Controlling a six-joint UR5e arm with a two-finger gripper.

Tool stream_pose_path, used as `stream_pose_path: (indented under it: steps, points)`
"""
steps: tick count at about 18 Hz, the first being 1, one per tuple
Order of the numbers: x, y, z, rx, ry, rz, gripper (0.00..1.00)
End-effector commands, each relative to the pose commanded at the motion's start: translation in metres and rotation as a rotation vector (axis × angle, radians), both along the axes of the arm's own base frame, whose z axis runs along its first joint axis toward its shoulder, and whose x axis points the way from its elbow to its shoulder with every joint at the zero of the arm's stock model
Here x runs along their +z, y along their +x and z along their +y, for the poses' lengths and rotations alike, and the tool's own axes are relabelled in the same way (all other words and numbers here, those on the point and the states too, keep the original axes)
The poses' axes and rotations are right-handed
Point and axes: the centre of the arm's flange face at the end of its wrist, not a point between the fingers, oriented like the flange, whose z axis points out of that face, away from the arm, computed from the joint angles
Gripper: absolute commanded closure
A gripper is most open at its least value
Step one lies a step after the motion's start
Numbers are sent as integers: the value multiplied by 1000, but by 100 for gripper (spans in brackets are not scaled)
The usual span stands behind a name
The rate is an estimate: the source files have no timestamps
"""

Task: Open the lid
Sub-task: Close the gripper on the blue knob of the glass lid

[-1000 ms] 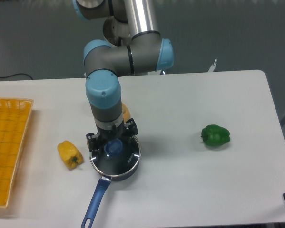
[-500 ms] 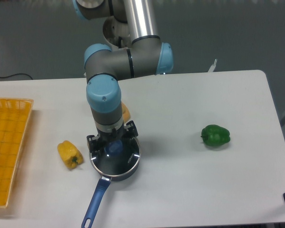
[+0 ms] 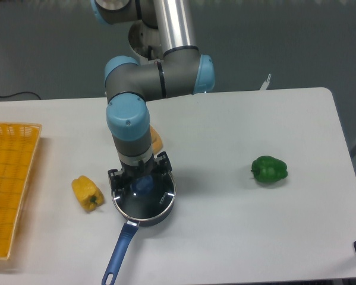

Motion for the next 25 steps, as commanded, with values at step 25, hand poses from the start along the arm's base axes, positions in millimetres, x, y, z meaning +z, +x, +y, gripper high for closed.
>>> stream_pose_path:
  steps: [25]
  points:
    - [-6,-2,1,-3,-11,1,6]
